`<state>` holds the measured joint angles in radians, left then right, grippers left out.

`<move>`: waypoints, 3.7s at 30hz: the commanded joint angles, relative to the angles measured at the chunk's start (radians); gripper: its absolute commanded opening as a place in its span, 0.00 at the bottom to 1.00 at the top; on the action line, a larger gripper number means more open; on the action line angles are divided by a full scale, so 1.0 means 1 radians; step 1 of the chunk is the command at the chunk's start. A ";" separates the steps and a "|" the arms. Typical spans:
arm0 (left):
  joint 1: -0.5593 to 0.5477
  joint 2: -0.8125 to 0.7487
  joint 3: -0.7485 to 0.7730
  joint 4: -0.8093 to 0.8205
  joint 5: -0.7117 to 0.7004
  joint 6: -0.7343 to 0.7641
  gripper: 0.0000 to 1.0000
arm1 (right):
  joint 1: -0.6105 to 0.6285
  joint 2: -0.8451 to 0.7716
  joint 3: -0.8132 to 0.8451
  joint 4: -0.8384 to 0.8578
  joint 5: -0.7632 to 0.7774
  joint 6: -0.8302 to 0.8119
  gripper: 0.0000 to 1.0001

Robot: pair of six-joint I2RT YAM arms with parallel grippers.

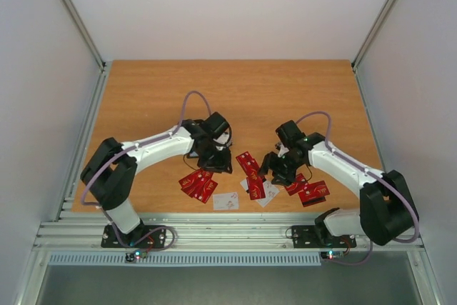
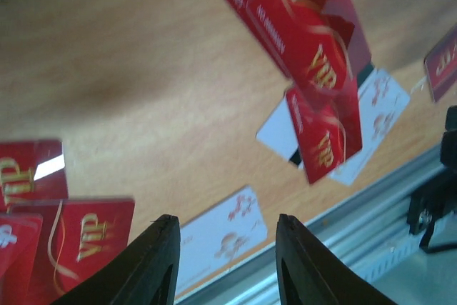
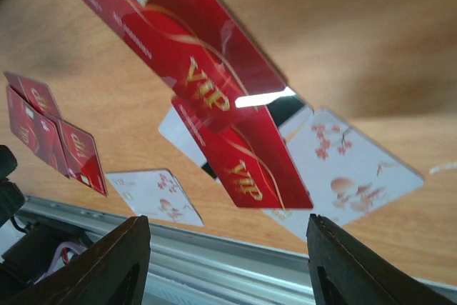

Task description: Put the credit cards into the card holder

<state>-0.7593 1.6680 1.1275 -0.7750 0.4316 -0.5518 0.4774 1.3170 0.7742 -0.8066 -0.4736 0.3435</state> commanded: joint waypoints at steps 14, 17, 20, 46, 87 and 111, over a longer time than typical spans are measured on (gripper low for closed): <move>-0.039 0.222 0.134 0.257 -0.071 -0.229 0.45 | -0.111 0.351 0.202 0.055 -0.028 -0.306 0.56; -0.041 0.255 0.119 0.301 -0.029 -0.245 0.46 | -0.121 0.378 0.188 0.073 -0.040 -0.328 0.56; -0.042 0.291 0.104 0.366 0.015 -0.276 0.46 | -0.123 0.407 0.182 0.082 -0.070 -0.373 0.55; -0.053 0.396 0.069 0.537 0.142 -0.334 0.39 | -0.152 0.387 0.029 0.441 -0.528 -0.190 0.53; -0.054 0.355 0.102 0.409 0.152 -0.246 0.38 | -0.054 0.395 0.030 0.442 -0.401 -0.177 0.47; -0.057 -0.010 -0.062 0.133 -0.105 -0.067 0.38 | 0.053 0.009 -0.051 0.184 -0.220 -0.123 0.47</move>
<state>-0.8146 1.7969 1.0832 -0.5022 0.4782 -0.7380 0.5243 1.3891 0.7506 -0.5354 -0.7372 0.2451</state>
